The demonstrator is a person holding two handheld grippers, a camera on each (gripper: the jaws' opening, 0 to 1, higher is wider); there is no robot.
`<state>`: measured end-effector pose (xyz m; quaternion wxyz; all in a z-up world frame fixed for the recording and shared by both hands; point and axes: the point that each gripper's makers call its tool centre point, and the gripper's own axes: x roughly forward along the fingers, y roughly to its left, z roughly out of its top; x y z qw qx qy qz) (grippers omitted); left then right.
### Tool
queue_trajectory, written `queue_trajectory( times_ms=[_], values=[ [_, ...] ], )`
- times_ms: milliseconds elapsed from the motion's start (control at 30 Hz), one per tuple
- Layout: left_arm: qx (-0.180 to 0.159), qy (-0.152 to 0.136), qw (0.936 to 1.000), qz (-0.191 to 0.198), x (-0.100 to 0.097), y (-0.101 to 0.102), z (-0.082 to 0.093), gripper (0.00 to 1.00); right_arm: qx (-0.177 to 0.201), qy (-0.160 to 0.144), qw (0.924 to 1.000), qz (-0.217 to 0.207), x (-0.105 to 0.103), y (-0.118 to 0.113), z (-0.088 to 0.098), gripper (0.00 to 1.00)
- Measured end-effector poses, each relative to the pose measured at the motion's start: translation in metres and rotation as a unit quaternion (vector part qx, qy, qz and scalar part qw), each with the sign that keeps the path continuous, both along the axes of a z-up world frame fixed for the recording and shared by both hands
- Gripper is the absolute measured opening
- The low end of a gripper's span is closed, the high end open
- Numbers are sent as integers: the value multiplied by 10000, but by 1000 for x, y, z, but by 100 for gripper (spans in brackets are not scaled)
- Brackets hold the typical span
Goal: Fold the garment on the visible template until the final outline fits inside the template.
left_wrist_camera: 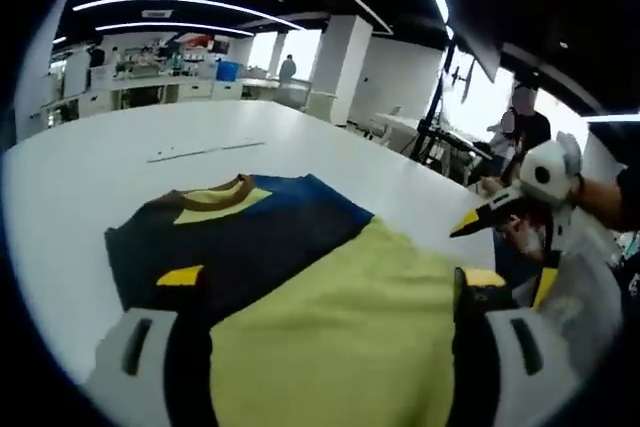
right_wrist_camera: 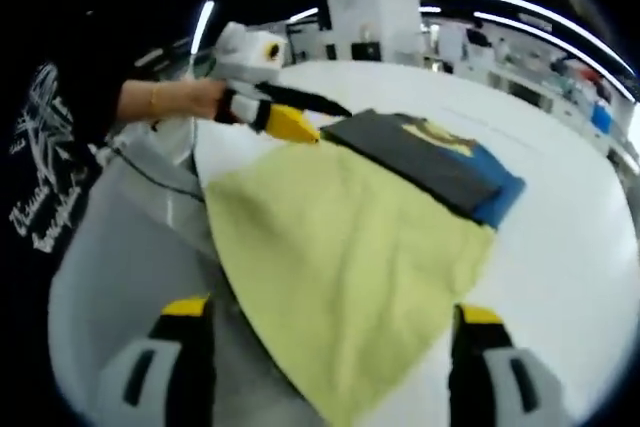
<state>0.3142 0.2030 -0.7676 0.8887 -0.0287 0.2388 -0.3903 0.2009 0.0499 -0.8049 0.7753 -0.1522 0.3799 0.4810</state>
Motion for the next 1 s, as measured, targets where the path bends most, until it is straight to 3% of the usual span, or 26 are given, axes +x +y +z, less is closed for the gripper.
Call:
queue_trajectory(
  times_ms=[200,333,500,767,900,1000],
  values=[
    [-67,91,9999,6,-25,24,6,99,-207,53,9996,195,-10,-8,-5,99],
    [79,25,9999,-82,-45,38,7,99,-297,46,9991,289,-14,-12,-8,99],
    [239,77,9996,-88,-66,53,-3,97,-329,27,9988,351,-19,-15,-16,98],
    [679,194,9972,-233,-103,68,-29,86,-58,-162,9998,111,-16,-17,-22,83],
    [544,355,9974,-319,-118,69,-34,78,15,-250,9997,54,-13,-17,-28,75],
    [685,404,9954,-531,-126,69,-39,71,26,-226,9997,-13,-13,-17,-30,71]
  ],
)
